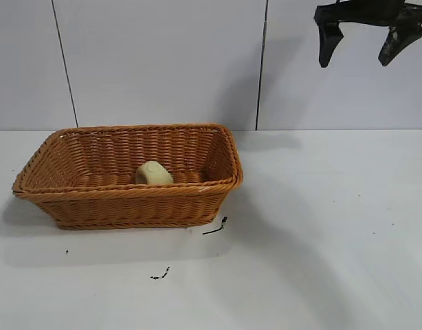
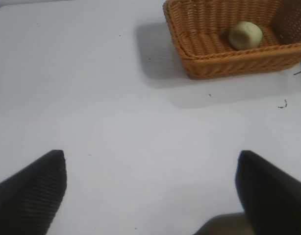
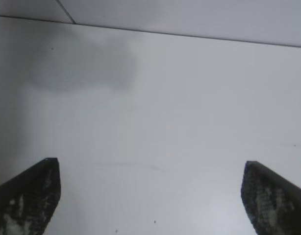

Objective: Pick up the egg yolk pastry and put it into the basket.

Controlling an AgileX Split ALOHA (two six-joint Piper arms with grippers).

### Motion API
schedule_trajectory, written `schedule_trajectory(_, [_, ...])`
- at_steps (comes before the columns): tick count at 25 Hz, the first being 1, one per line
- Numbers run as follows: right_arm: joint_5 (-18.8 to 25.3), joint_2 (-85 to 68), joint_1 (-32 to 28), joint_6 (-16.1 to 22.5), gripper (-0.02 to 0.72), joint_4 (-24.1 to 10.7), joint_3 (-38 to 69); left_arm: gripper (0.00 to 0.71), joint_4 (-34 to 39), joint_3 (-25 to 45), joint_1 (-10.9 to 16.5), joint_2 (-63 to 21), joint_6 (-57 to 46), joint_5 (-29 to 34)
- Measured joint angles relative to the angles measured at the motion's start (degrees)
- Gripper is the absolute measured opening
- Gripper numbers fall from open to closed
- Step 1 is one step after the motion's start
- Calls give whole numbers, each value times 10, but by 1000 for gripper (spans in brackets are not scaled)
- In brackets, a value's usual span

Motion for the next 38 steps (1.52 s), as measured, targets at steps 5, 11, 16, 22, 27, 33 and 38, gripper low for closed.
schedule_trajectory(5, [0,-154,0,0,693,-5,158,696,0,0,0,0,0,0])
schedule_trajectory(11, [0,-348,0,0,693,-5,343,696,0,0,0,0,0,0])
schedule_trajectory(16, [0,-507,0,0,693,-5,494,696,0,0,0,0,0,0])
schedule_trajectory(22, [0,-687,0,0,693,-5,675,696,0,0,0,0,0,0])
schedule_trajectory(27, [-38,-848,0,0,693,-1,826,696,0,0,0,0,0,0])
schedule_trajectory(33, [-93,-1028,0,-7,693,12,940,696,0,0,0,0,0,0])
schedule_trajectory(38, [-103,-1134,0,-17,693,17,943,696,0,0,0,0,0,0])
